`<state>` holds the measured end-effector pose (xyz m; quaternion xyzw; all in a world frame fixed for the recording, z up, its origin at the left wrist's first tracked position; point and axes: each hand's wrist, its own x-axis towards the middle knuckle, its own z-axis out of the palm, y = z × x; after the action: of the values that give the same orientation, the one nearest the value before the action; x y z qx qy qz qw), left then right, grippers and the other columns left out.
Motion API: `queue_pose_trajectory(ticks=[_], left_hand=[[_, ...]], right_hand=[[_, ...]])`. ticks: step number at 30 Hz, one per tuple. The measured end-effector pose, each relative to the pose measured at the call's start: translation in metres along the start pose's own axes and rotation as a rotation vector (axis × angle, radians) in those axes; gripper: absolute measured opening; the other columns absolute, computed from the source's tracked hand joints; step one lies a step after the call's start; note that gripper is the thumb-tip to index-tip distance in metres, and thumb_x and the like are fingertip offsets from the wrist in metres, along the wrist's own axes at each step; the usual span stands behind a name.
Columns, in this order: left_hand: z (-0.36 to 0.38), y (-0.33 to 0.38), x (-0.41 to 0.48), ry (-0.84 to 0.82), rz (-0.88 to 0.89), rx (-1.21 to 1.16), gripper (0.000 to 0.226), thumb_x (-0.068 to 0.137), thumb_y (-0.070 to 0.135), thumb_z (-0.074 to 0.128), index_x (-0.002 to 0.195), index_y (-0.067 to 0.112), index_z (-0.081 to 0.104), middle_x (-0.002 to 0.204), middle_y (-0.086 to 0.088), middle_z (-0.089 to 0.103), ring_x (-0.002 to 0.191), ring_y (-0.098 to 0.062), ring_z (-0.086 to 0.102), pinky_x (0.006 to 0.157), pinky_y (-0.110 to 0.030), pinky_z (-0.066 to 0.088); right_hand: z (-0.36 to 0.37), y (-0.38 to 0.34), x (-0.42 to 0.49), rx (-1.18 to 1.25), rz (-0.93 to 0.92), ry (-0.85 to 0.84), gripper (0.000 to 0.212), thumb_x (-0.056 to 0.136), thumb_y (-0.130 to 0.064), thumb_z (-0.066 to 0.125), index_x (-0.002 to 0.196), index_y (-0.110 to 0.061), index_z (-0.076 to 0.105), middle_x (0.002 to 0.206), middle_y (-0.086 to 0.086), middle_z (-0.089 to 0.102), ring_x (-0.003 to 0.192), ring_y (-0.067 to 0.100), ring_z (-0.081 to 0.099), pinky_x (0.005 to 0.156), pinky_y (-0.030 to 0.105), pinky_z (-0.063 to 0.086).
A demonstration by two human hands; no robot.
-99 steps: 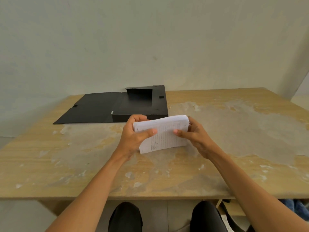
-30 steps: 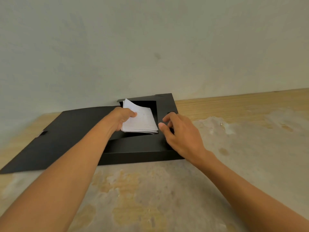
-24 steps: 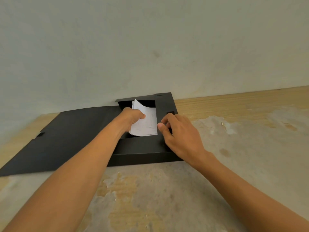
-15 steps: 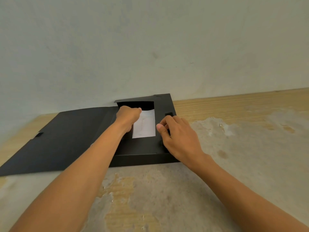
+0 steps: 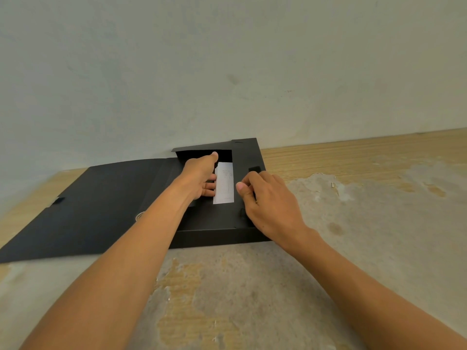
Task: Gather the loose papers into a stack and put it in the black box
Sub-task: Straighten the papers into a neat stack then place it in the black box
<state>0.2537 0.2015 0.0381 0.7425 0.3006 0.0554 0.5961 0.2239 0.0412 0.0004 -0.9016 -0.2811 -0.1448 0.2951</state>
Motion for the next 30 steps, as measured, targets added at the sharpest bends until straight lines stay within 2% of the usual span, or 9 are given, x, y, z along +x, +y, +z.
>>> queue_pose_trajectory(ticks=[2,6,15,17,19,21,24,27,30], left_hand=[[-0.001,0.001,-0.001,-0.01,0.002,0.005,0.044,0.095,0.044,0.048,0.128,0.014,0.047,0.106,-0.014,0.061,0.088,-0.028,0.064,0.066,-0.036,0.055],[-0.005,0.0,0.002,0.003,0.0,-0.015,0.051,0.094,0.046,0.05,0.135,0.017,0.043,0.11,-0.016,0.061,0.089,-0.03,0.065,0.066,-0.038,0.055],[-0.013,-0.003,0.001,-0.002,0.043,-0.008,0.058,0.095,0.043,0.051,0.142,0.012,0.037,0.128,-0.024,0.054,0.095,-0.034,0.066,0.084,-0.042,0.056],[-0.018,-0.006,-0.003,0.023,0.096,0.059,0.051,0.094,0.04,0.052,0.136,0.011,0.045,0.119,-0.018,0.059,0.095,-0.029,0.066,0.083,-0.039,0.055],[-0.027,-0.011,-0.008,0.045,0.19,0.158,0.027,0.093,0.037,0.055,0.112,0.017,0.058,0.102,-0.009,0.058,0.09,-0.021,0.062,0.078,-0.033,0.05],[-0.044,-0.019,-0.014,0.074,0.283,0.256,0.015,0.092,0.033,0.057,0.091,0.018,0.055,0.096,-0.005,0.054,0.087,-0.018,0.055,0.074,-0.027,0.044],[-0.082,-0.041,-0.026,0.138,0.341,0.359,0.028,0.089,0.033,0.062,0.11,0.014,0.062,0.109,0.002,0.059,0.1,-0.013,0.055,0.077,-0.021,0.041],[-0.136,-0.078,-0.04,0.239,0.318,0.464,0.04,0.089,0.035,0.063,0.122,0.015,0.058,0.123,-0.003,0.06,0.113,-0.02,0.056,0.092,-0.031,0.043],[-0.191,-0.114,-0.051,0.451,0.218,0.644,0.044,0.088,0.042,0.061,0.123,0.015,0.058,0.126,-0.007,0.061,0.118,-0.028,0.055,0.099,-0.042,0.042]], right_hand=[[0.0,0.0,0.001,0.0,-0.001,0.001,0.03,0.098,-0.041,0.033,0.109,-0.02,0.053,0.101,-0.002,0.055,0.094,0.013,0.046,0.075,0.024,0.037],[0.001,0.0,0.001,0.003,-0.001,0.003,0.03,0.098,-0.04,0.033,0.109,-0.02,0.052,0.101,-0.002,0.055,0.095,0.014,0.046,0.076,0.025,0.039],[0.002,0.003,0.001,-0.02,-0.02,0.024,0.032,0.098,-0.041,0.032,0.104,-0.019,0.053,0.097,-0.002,0.055,0.092,0.015,0.048,0.073,0.026,0.039],[0.0,0.0,0.001,-0.046,-0.023,0.02,0.035,0.097,-0.045,0.032,0.102,-0.019,0.055,0.097,-0.001,0.056,0.094,0.017,0.049,0.074,0.028,0.043],[-0.003,-0.003,-0.001,-0.113,-0.042,0.01,0.043,0.094,-0.053,0.033,0.101,-0.018,0.057,0.098,0.001,0.059,0.095,0.019,0.051,0.073,0.032,0.047],[-0.006,-0.007,-0.005,-0.214,-0.061,-0.014,0.055,0.09,-0.062,0.03,0.103,-0.017,0.058,0.101,0.003,0.06,0.097,0.021,0.052,0.075,0.035,0.049],[-0.006,-0.011,-0.018,-0.352,-0.07,-0.039,0.064,0.085,-0.071,0.024,0.104,-0.02,0.058,0.105,0.003,0.06,0.1,0.022,0.052,0.082,0.038,0.046],[-0.002,-0.013,-0.034,-0.352,-0.065,-0.005,0.059,0.087,-0.067,0.025,0.104,-0.02,0.057,0.11,0.004,0.057,0.103,0.023,0.051,0.087,0.041,0.042],[-0.002,-0.013,-0.046,-0.339,-0.019,0.031,0.059,0.087,-0.066,0.027,0.105,-0.019,0.059,0.121,0.008,0.055,0.113,0.027,0.051,0.089,0.046,0.041]])
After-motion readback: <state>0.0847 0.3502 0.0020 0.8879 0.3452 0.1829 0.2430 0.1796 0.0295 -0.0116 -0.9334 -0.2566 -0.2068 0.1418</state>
